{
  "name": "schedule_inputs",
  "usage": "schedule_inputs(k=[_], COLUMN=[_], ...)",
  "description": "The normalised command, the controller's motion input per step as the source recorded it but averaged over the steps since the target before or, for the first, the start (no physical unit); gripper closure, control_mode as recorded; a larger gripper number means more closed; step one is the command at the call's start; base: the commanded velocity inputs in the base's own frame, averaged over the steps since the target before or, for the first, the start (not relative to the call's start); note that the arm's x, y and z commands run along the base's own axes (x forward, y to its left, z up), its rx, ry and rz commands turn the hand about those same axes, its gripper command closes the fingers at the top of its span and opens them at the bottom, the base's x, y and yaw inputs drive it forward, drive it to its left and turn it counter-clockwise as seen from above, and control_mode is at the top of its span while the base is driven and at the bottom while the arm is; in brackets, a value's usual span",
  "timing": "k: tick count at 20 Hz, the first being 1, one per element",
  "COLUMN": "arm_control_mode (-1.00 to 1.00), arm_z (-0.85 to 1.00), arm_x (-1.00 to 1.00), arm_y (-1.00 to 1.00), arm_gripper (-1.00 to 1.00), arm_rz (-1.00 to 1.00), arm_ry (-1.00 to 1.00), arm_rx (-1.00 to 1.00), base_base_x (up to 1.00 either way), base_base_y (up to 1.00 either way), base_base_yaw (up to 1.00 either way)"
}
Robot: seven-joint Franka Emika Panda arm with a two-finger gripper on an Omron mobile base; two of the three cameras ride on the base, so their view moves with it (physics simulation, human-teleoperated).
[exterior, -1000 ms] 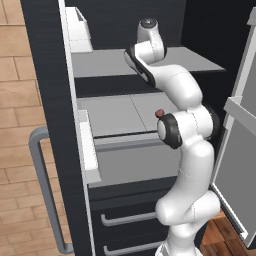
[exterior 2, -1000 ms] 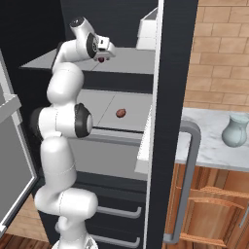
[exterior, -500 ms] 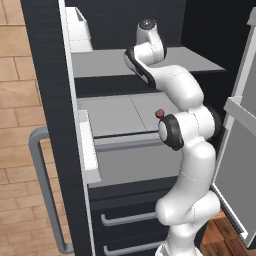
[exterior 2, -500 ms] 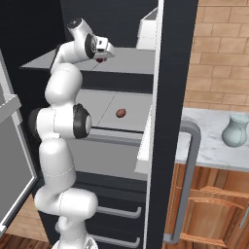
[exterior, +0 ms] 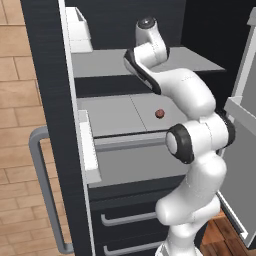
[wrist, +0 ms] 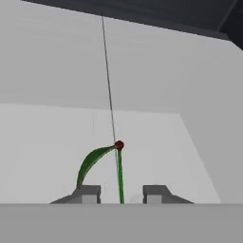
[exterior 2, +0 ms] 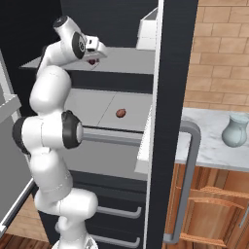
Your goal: Move the sweet potato and cherry from the top shelf to the second highest shelf to make space. Then, place the pitcher from the counter on the cleared top shelf.
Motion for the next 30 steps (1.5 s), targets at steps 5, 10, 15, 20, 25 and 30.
schedule_inputs(k=[5, 10, 15, 20, 25, 30], arm_control_mode=[-1.0, -1.0, -1.0, -1.0, -1.0, -1.0], arm_z=[-0.05, -0.36, -0.52, -0.76, -0.51, -0.14], arm_x=[-1.0, -1.0, -1.0, -0.8, -0.14, 0.24], arm_y=[0.0, 0.0, 0.02, 0.1, 0.2, 0.22], arm_gripper=[1.0, 1.0, 1.0, 1.0, 1.0, 1.0], arm_rz=[0.07, 0.09, 0.12, 0.1, 0.08, 0.05], arm_ry=[-0.26, -0.25, -0.04, 0.0, 0.0, 0.05], arm_rx=[-0.07, -0.05, -0.07, -0.07, -0.04, 0.0], base_base_x=[0.0, 0.0, 0.0, 0.0, 0.0, 0.0], base_base_y=[0.0, 0.0, 0.0, 0.0, 0.0, 0.0], base_base_yaw=[0.0, 0.0, 0.0, 0.0, 0.0, 0.0])
